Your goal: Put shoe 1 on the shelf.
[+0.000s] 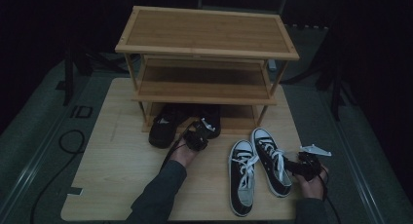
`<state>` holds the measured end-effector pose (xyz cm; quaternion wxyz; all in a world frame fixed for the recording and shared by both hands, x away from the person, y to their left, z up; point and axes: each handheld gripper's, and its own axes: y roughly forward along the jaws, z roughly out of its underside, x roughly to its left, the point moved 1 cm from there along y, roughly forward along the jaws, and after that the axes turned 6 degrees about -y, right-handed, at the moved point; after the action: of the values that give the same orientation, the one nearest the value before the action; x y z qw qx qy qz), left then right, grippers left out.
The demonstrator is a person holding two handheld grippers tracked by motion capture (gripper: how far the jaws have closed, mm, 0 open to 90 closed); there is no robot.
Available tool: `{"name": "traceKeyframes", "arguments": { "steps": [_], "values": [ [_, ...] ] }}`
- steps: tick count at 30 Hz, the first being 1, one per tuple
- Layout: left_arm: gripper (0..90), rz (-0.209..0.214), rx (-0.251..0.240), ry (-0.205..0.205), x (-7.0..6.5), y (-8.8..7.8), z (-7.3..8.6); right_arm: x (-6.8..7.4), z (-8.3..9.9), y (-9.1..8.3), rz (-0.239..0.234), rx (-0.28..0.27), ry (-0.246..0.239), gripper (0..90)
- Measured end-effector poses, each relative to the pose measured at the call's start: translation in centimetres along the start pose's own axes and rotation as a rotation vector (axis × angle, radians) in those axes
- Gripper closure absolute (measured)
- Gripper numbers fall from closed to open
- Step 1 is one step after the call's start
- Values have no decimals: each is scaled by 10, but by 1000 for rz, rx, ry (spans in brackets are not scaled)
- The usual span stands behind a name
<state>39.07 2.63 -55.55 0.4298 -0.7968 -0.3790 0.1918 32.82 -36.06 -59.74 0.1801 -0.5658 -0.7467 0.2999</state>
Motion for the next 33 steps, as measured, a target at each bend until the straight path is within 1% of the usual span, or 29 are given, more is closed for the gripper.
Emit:
{"name": "traceKeyframes", "arguments": {
  "steps": [3, 4, 7, 9, 10, 12, 15, 17, 19, 22, 25, 30, 33],
  "values": [
    [899, 0, -12, -5, 7, -3, 6, 0, 0, 0, 0, 0, 0, 222],
    [899, 5, -15, -15, 10, -4, 8, 0, 0, 0, 0, 0, 0, 222],
    [899, -4, -31, -41, 16, -9, 12, 0, 0, 0, 0, 0, 0, 222],
    [892, -4, -58, -54, 20, -12, 15, 0, 0, 0, 0, 0, 0, 223],
    [893, -6, -76, -51, 22, -14, 17, 0, 0, 0, 0, 0, 0, 223],
    [896, -5, -92, -46, 25, -18, 20, 0, 0, 0, 0, 0, 0, 222],
    [896, 1, -84, -45, 28, -22, 25, 0, 0, 0, 0, 0, 1, 222],
    [896, 11, -73, -59, 30, -25, 28, 0, 0, 0, 0, 0, 0, 223],
    [895, 11, -56, -58, 33, -28, 32, 0, 0, 0, 0, 0, 0, 222],
    [894, 20, -37, -62, 37, -32, 40, 0, 0, 0, 0, 0, 0, 223],
    [894, 17, -23, -61, 42, -37, 49, 0, 0, 0, 0, 0, 0, 223],
    [892, 24, -33, -80, 48, -47, 63, 0, 0, 0, 0, 0, 0, 223],
    [892, 19, -37, -86, 52, -54, 72, 0, 0, 0, 0, 0, 0, 223]
  ]
}}
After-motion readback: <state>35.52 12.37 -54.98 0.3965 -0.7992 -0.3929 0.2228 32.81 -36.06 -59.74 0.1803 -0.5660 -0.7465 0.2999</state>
